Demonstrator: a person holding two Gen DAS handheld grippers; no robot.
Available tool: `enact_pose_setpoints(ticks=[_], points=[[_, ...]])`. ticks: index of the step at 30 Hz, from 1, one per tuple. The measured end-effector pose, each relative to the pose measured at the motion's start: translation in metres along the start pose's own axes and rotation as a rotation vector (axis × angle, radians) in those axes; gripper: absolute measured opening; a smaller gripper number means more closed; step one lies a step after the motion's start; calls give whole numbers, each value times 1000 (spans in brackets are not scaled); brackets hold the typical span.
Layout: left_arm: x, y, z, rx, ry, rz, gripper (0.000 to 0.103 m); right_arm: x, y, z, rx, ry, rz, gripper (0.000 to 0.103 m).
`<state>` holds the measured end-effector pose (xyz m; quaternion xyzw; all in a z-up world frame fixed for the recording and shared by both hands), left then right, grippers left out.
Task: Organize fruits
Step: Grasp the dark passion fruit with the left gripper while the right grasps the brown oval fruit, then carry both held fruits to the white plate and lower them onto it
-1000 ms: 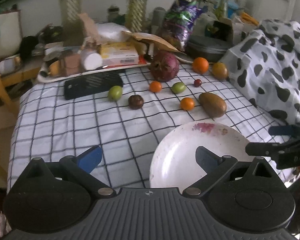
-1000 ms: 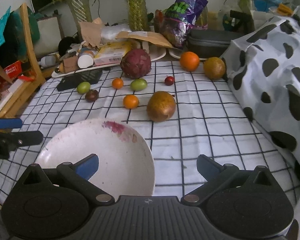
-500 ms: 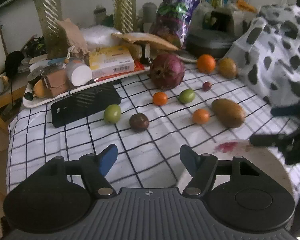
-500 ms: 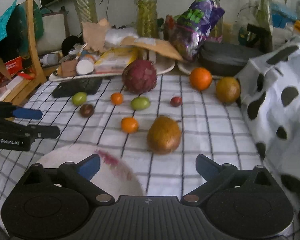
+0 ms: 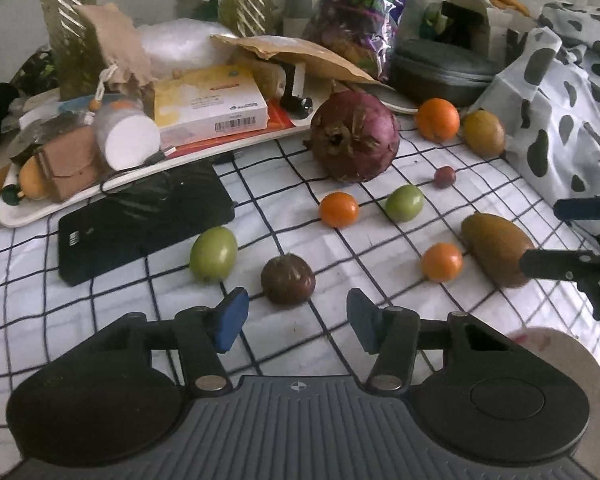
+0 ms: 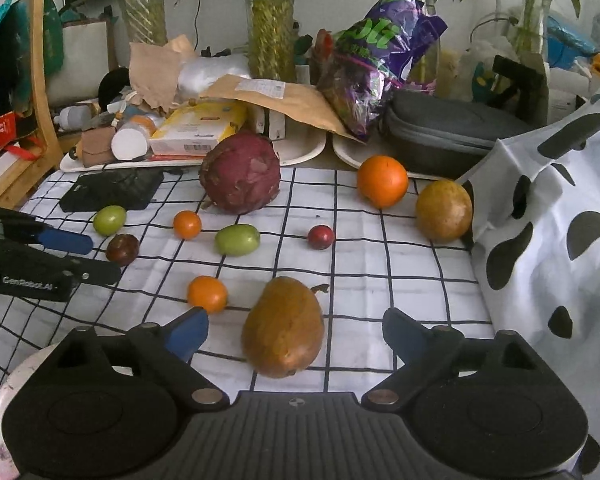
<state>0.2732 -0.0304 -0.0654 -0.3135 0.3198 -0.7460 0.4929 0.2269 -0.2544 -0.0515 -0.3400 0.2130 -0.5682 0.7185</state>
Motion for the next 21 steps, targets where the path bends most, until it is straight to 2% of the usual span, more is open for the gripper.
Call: enact_pose_setpoints(ticks=[1, 3, 8, 12, 17, 21], points=[[-1, 2, 2, -1, -2, -1, 51, 1, 3, 0, -9, -2, 0, 92], [-4, 6, 5, 0, -9, -4, 43, 3, 8, 1, -29, -5, 3, 90], [-7, 14, 11, -1, -12, -10, 41, 5, 15, 1, -48, -6, 15, 88], [-5, 19, 12, 1, 10, -13, 31, 4, 20, 3, -55, -16, 26, 83], [-3, 18, 14, -2, 21, 14, 30, 0, 31, 6, -88, -33, 46, 65], [-5, 7, 20, 21, 6, 4, 30, -3, 39, 6, -101, -50, 50, 61]])
Point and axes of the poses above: each gripper's, at about its wrist camera, not at the fingertips, and y roughly the way its jaws point, x to its right, z to its top, the point moved 2 cm from there along y, roughly the way its jaws point, and after that the axes turned 10 degrees about -y, right-handed, at the moved point
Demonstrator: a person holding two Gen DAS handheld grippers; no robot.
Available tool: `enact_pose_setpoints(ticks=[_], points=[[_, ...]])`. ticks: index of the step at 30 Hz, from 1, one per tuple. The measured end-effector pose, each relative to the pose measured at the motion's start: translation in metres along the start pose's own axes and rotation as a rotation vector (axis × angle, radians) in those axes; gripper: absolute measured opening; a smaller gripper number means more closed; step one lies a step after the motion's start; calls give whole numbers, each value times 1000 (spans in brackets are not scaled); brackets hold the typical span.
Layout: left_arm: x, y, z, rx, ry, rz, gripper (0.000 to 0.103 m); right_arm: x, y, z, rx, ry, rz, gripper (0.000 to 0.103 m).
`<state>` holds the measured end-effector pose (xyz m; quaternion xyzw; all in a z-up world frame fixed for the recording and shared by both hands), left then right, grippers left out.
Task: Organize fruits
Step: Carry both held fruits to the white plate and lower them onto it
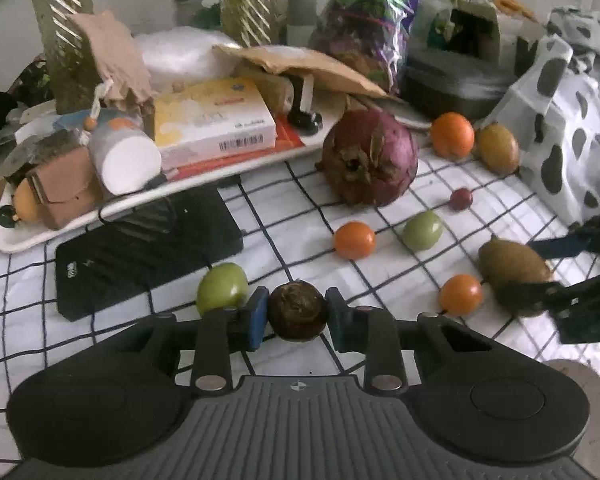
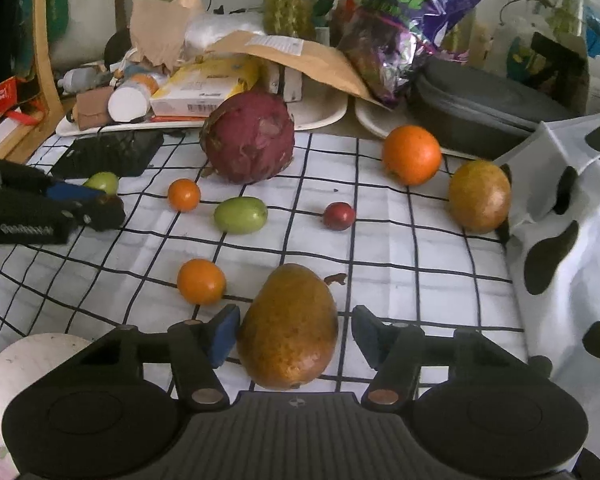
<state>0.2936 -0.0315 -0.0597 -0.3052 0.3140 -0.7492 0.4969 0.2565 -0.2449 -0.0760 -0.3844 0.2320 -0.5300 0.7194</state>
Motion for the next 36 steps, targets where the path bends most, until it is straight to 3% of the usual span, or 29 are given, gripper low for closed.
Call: enact_pose_setpoints(ticks=[10, 20, 25, 36], points=[[18, -23, -4, 30, 59, 1, 30, -2, 9, 3, -26, 11, 10, 51], [34, -57, -28, 41, 70, -25, 30, 6, -29, -1, 66, 88, 14, 51], [44, -74, -45, 43, 66, -31, 30, 2, -53, -13, 100, 118, 60, 51], [60, -97, -84, 4, 51, -62, 30, -40, -88, -48, 100, 38, 170, 51]])
Point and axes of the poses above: each gripper's, at about its wrist camera, not at the fingertips, and y roughly the way its jaws point, x to its right, z to its top, the point moved 2 cm from there along y, roughly the way its jaws point, and after that the axes turned 10 degrees about -y, right-handed, at the moved point
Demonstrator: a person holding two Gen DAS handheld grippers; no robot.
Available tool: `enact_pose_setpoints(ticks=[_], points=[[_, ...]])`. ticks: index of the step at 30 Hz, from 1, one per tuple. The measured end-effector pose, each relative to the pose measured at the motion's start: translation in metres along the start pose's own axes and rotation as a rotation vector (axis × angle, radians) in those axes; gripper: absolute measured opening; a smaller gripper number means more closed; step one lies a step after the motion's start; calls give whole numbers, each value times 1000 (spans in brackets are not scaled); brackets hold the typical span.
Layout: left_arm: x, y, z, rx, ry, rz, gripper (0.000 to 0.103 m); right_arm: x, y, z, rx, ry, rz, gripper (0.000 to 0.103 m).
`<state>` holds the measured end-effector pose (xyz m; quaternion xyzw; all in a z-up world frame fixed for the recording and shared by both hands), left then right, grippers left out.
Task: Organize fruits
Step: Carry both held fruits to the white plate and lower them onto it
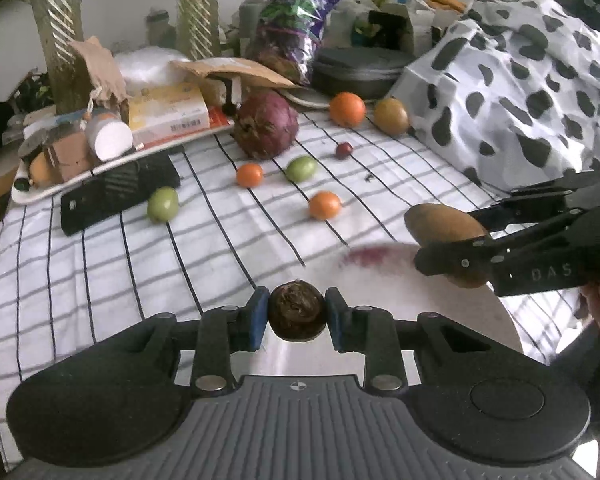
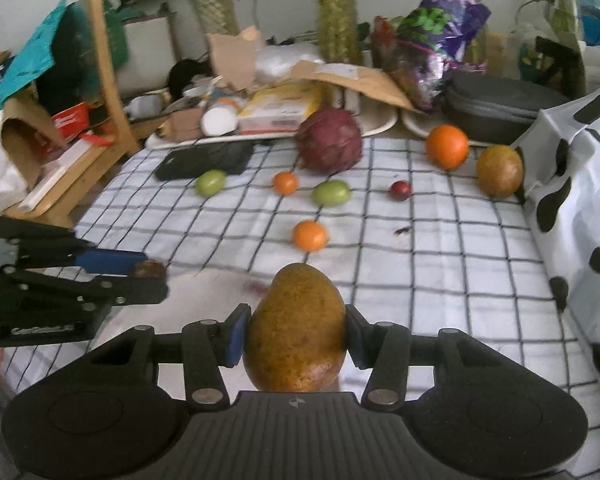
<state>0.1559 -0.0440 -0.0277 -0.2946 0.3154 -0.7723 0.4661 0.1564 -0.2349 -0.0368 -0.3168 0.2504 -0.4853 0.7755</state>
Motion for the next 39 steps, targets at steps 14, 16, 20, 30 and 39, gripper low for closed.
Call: enact_pose_setpoints(ticks=[14, 16, 20, 30, 39], points=[[10, 14, -27, -75, 57, 20, 49, -32, 2, -24, -77, -86, 34, 51], [11, 10, -27, -66, 56, 28, 51, -33, 5, -25, -84, -96, 29, 51], [12, 0, -29, -57, 56, 45, 51, -35, 9, -26, -98, -126, 9, 51], [8, -29, -37, 0, 22, 112, 59, -53, 20, -26, -121, -268, -57, 53], [6, -47, -46, 38, -16, 101, 59, -59, -8, -31, -24, -318, -127, 103]])
Point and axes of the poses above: each gripper's, at about its wrist camera, not at the fingertips, and y roughly the way its jaws point, x to its right, z to its top, the point moved 2 cm from there along y, roughly the way its jaws point, and after that the axes turned 10 degrees about -y, right-handed, at the moved point
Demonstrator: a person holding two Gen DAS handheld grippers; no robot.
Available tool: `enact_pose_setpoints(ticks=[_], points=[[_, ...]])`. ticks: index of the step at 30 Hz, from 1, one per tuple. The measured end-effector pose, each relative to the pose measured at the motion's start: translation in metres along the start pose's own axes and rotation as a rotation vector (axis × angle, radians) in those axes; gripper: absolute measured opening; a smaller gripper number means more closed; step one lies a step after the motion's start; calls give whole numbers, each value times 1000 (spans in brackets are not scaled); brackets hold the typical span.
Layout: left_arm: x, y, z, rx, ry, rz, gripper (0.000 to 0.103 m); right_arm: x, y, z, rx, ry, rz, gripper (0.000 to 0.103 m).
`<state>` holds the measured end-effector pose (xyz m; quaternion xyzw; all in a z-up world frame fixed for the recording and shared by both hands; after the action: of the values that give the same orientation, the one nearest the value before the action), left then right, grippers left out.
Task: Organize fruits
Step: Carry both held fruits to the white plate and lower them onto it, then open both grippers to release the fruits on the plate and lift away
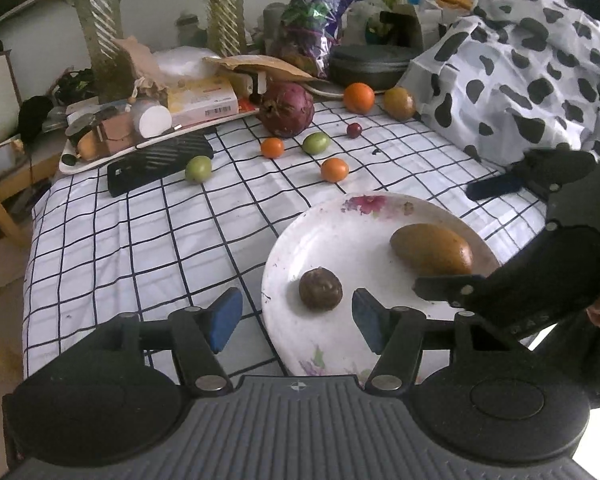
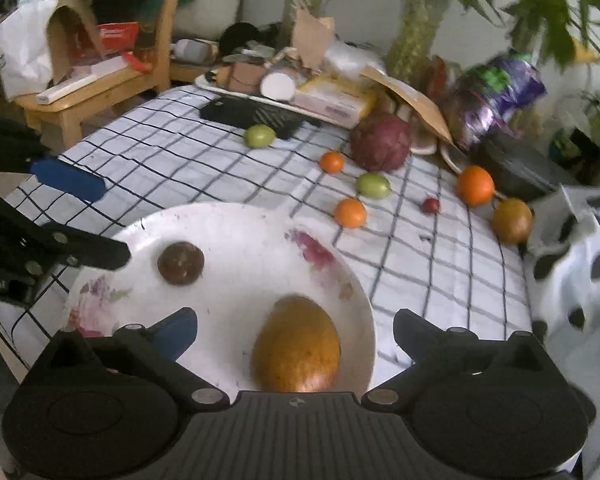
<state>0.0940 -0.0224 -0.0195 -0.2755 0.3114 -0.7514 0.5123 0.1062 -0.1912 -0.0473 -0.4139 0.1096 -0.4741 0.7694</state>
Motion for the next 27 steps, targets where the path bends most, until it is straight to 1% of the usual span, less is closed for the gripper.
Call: enact_pose_setpoints(ticks=[6, 11, 15, 20, 23, 24, 25, 26, 27], points=[[0, -9, -10, 8, -14, 21, 59, -7, -23, -17, -5, 17, -59, 103], [5, -14, -18, 21, -10, 64, 59, -10, -40, -34, -36, 67, -107, 103], [7, -14, -20, 23, -8, 90, 60, -11, -46, -41, -40, 97, -104, 103], [7, -11, -19, 22, 8, 144, 62, -12, -44, -40, -48, 96, -110, 103], [5, -11, -19, 23, 4, 134, 66, -9, -43, -40, -48, 112, -116, 103], [5, -12, -19, 26, 1, 131, 70, -8, -43, -39, -46, 118, -118, 103], [4, -12, -19, 27, -1, 128, 74, -7, -44, -39, -43, 124, -119, 103], [4, -12, -19, 29, -3, 123, 83, -6, -44, -39, -40, 128, -120, 103], [3, -13, -18, 34, -8, 113, 90, -6, -44, -39, -37, 133, -121, 103]])
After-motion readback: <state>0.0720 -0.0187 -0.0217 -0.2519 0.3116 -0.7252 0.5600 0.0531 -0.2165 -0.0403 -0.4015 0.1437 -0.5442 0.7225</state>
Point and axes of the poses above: each gripper's, at about its wrist camera, not at the fingertips, and y roughly the way its jaws point, x to its right, z to its top, the point moved 2 cm from there along y, roughly the way its jaws point, and after that the axes turned 10 degrees about -y, right-handed, at the moved point
